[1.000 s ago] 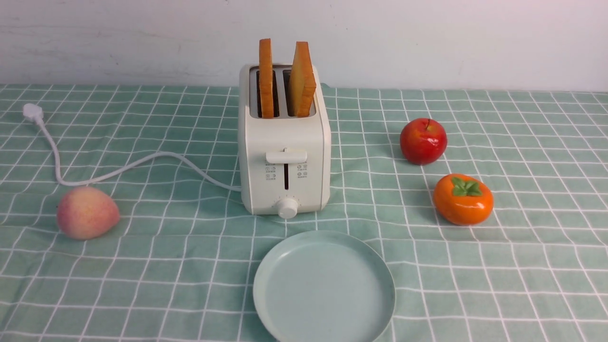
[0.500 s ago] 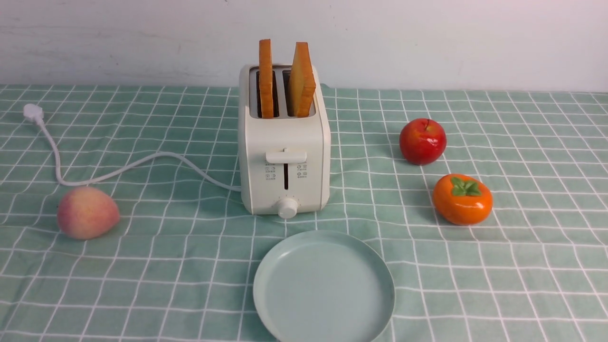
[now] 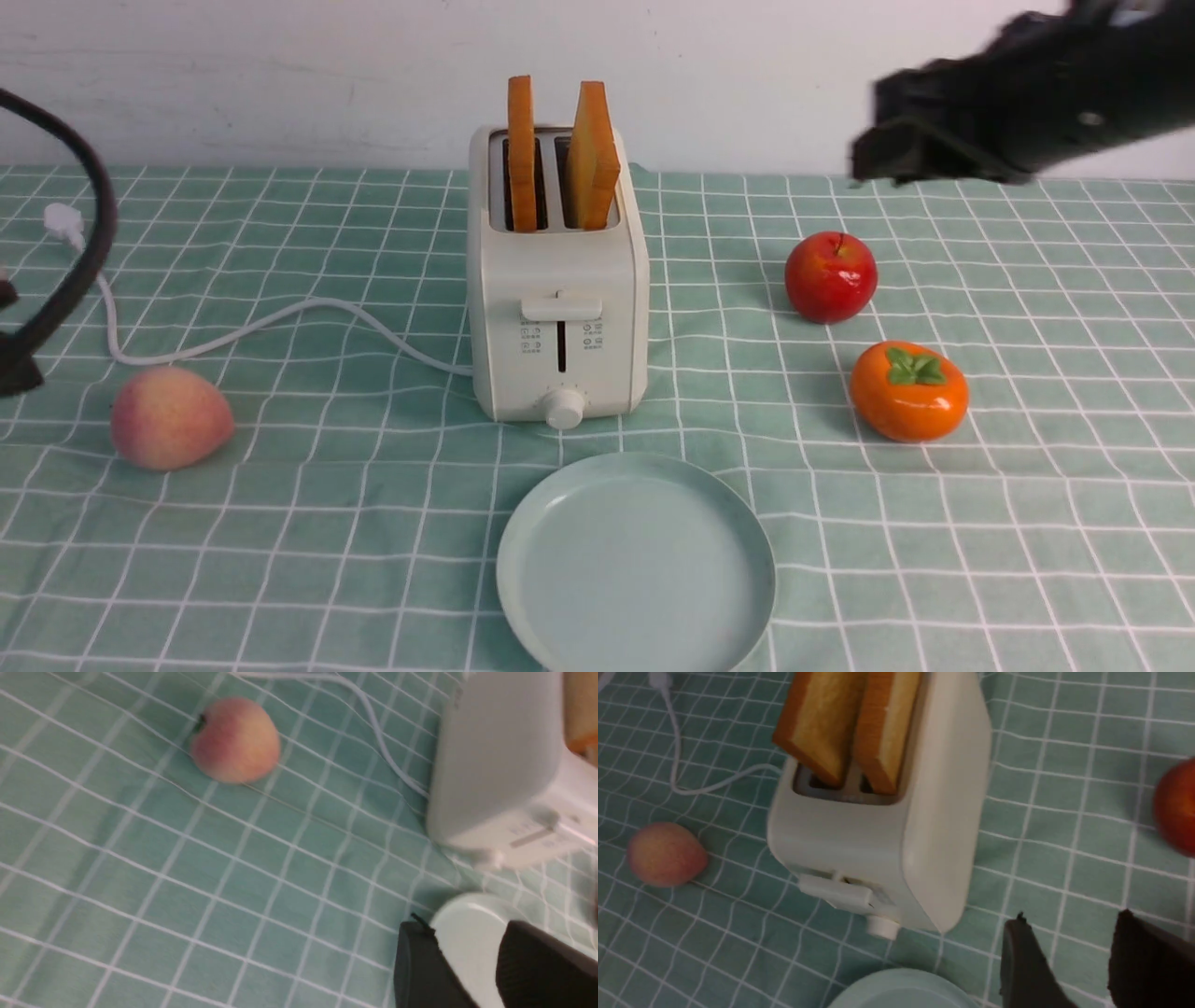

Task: Take toasted bread from bread machine on blue coffee table place on plate.
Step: 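Grasp the toast slice in the toaster and pull it up out of the slot with the right gripper, then place the held slice of bread on top of the slice on the plate with the right gripper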

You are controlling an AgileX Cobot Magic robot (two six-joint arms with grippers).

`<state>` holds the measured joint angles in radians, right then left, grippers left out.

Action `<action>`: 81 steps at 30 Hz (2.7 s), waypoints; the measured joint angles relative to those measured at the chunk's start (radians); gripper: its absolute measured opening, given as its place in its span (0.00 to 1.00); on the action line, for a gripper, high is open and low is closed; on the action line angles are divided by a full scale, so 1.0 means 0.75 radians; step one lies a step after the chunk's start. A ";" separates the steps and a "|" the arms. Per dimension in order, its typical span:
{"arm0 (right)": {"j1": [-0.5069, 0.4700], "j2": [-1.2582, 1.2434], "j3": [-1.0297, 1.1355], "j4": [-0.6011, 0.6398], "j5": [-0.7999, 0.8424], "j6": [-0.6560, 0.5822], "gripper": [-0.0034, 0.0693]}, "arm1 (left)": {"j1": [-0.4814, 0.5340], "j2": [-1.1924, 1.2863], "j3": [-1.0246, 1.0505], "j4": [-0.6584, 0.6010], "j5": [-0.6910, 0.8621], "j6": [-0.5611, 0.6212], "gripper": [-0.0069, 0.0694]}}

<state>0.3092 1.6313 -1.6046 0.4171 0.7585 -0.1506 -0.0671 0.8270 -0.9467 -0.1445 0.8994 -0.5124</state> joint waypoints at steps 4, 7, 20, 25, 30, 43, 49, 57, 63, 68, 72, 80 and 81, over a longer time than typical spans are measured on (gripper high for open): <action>0.111 0.313 -0.382 0.013 0.029 -0.006 0.54 | 0.000 0.000 0.000 -0.176 0.114 0.265 0.40; 0.156 0.527 -0.670 0.009 0.073 0.023 0.66 | 0.000 0.000 0.000 -0.253 0.184 0.368 0.40; 0.168 0.990 -1.204 -0.218 0.258 0.355 0.70 | -0.109 0.000 0.000 -0.271 0.182 0.393 0.40; 0.168 0.951 -1.209 -0.223 0.268 0.353 0.36 | -0.147 0.000 0.000 -0.267 0.162 0.396 0.40; 0.161 0.778 -1.209 -0.236 0.285 0.339 0.19 | -0.148 0.000 0.000 -0.267 0.153 0.396 0.40; -0.171 0.064 -0.885 -0.310 0.474 0.290 0.20 | -0.148 0.000 0.000 -0.262 0.153 0.396 0.40; -0.211 -0.169 -0.086 -0.189 0.382 0.331 0.20 | -0.148 0.000 0.000 -0.262 0.174 0.396 0.40; -0.051 -0.137 0.686 0.748 0.030 -0.179 0.20 | -0.156 0.000 0.000 -0.270 0.178 0.396 0.40; 0.041 -0.009 0.793 1.387 -0.029 -0.786 0.20 | -0.156 0.000 0.000 -0.276 0.179 0.396 0.40; 0.111 0.101 0.803 1.508 -0.056 -0.956 0.22 | -0.156 0.000 0.000 -0.277 0.179 0.396 0.40; 0.115 0.154 0.803 1.479 -0.108 -0.973 0.35 | -0.156 0.000 0.000 -0.279 0.182 0.396 0.40; -0.067 0.034 0.790 1.169 -0.154 -0.955 0.89 | -0.156 0.001 0.000 -0.353 0.152 0.417 0.40; -0.101 0.008 0.782 1.152 -0.144 -0.943 0.91 | -0.156 0.001 0.000 -0.364 0.128 0.429 0.40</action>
<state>0.2333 1.6374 -1.0178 1.2811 0.6507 -0.8579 -0.1837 0.8278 -0.9467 -0.4174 0.9957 -0.1906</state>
